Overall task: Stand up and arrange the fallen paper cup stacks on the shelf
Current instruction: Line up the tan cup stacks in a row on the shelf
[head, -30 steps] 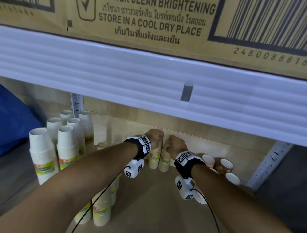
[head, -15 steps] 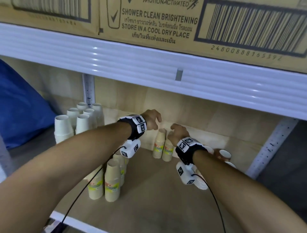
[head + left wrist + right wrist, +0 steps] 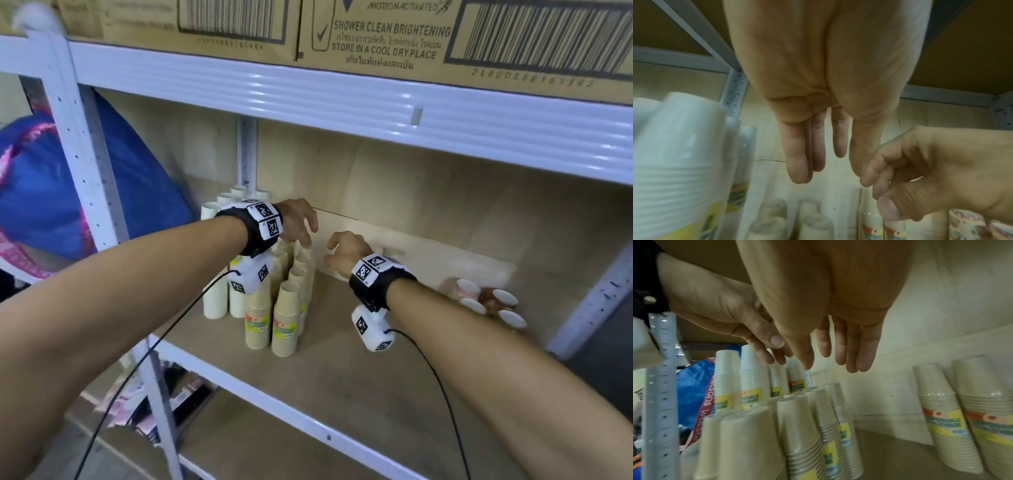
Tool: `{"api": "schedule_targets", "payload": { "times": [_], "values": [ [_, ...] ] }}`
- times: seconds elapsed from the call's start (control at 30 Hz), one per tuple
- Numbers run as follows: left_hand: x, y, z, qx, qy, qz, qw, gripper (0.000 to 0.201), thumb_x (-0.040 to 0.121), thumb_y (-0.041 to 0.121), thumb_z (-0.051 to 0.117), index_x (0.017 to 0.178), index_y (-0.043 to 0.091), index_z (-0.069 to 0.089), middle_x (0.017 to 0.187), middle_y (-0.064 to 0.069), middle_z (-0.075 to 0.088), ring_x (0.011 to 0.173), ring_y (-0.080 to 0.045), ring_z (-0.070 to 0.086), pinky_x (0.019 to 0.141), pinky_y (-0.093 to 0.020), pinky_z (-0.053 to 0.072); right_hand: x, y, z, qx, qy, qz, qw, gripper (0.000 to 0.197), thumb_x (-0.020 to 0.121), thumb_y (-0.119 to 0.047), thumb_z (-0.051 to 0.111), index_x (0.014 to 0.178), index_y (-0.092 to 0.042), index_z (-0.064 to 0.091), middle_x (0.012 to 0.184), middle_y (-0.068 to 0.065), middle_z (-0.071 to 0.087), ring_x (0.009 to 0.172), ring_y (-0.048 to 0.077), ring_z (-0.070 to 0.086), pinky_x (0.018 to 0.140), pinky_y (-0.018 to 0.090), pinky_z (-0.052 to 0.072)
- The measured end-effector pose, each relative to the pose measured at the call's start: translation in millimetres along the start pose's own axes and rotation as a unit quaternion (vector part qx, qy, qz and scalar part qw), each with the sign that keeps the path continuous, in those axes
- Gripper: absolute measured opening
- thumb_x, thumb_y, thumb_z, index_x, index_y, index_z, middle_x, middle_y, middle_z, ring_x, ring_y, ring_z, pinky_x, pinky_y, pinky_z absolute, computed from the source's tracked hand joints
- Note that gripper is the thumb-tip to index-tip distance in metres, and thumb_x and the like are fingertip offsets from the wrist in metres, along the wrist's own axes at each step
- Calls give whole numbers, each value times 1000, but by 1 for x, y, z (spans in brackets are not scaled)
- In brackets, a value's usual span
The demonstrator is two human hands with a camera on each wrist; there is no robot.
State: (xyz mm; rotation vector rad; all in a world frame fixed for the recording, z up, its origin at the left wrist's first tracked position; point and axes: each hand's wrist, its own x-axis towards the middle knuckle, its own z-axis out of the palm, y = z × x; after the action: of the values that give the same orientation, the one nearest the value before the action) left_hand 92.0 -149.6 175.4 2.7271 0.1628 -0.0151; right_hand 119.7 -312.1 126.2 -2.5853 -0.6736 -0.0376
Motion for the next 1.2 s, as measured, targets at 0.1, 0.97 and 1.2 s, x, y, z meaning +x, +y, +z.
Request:
{"api": "schedule_targets", "payload": {
  "times": [0.1, 0.97, 1.2],
  "values": [
    [-19, -20, 3, 12, -12, -32, 999, 32, 76, 17, 78, 106, 21, 68, 83, -4, 70, 62, -19, 62, 59, -27, 53, -8, -20, 10, 12, -17, -22, 1000, 24, 84, -28, 68, 105, -17, 67, 103, 8, 66, 94, 31, 64, 81, 32, 54],
    [-66, -77, 44, -60, -61, -62, 994, 38, 77, 21, 79, 113, 28, 67, 98, -1, 66, 84, -23, 70, 68, -28, 58, -28, -48, 48, -20, -128, -101, 986, 26, 74, -28, 80, 94, -12, 74, 88, 1, 63, 88, 22, 63, 69, 27, 45],
    [-67, -69, 45, -51, -64, -45, 996, 34, 79, 14, 77, 110, 27, 68, 88, 3, 63, 75, -18, 67, 56, -19, 50, -28, -46, 46, -16, -137, -109, 985, 27, 74, -26, 80, 94, -9, 73, 88, 2, 63, 82, 19, 59, 66, 25, 41]
  ]
}}
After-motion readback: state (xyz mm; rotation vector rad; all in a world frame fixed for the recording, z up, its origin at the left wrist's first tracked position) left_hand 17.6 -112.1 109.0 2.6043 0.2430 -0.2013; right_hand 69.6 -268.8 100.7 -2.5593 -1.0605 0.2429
